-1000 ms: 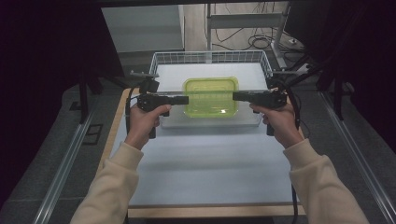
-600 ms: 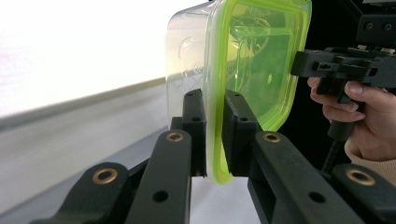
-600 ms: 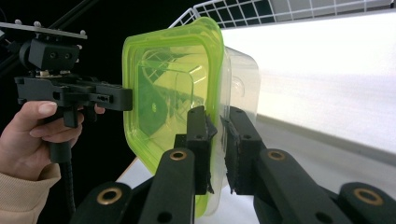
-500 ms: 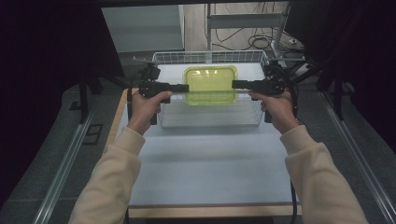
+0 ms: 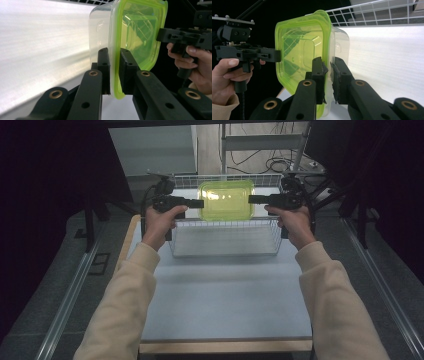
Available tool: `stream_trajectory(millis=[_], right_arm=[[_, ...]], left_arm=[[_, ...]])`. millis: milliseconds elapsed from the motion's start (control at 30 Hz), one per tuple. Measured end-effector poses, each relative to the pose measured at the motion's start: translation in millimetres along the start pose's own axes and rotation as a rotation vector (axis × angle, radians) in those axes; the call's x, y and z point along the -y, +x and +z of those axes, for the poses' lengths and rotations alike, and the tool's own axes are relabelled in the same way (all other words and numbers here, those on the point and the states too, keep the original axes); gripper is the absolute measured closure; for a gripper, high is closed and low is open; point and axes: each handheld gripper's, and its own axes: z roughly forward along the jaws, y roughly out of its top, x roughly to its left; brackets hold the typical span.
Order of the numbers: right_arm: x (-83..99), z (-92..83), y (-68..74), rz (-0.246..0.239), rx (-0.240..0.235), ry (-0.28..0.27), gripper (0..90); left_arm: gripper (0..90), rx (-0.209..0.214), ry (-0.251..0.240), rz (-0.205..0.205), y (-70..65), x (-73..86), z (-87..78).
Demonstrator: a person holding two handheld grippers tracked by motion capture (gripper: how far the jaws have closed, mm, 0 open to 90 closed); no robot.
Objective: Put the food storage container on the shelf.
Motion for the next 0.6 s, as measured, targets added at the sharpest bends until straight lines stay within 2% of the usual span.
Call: stream_trajectory(millis=[200,300,500,600], right_arm=[[-8.6,9.6,-11.1,0.022,0.032,-0.006,81.1],[-10.1,11.4,-13.9,0.023,0.038,-0.005,81.1],[-10.6,18.7,-26.2,0.052,0.046,-0.005,80.3],[-10.8,21.4,-28.1,0.045,0.057,-0.007,79.4]], left_arm=[[80.7,-0.026,0.0,-0.025,9.2,-10.9,13.6],[80.7,-0.024,0.001,-0.038,11.9,-12.2,17.4],[80.6,-0.026,-0.008,-0.04,16.2,-15.7,23.8],[80.2,-0.032,-0.015,-0.043,16.8,-17.9,25.2]])
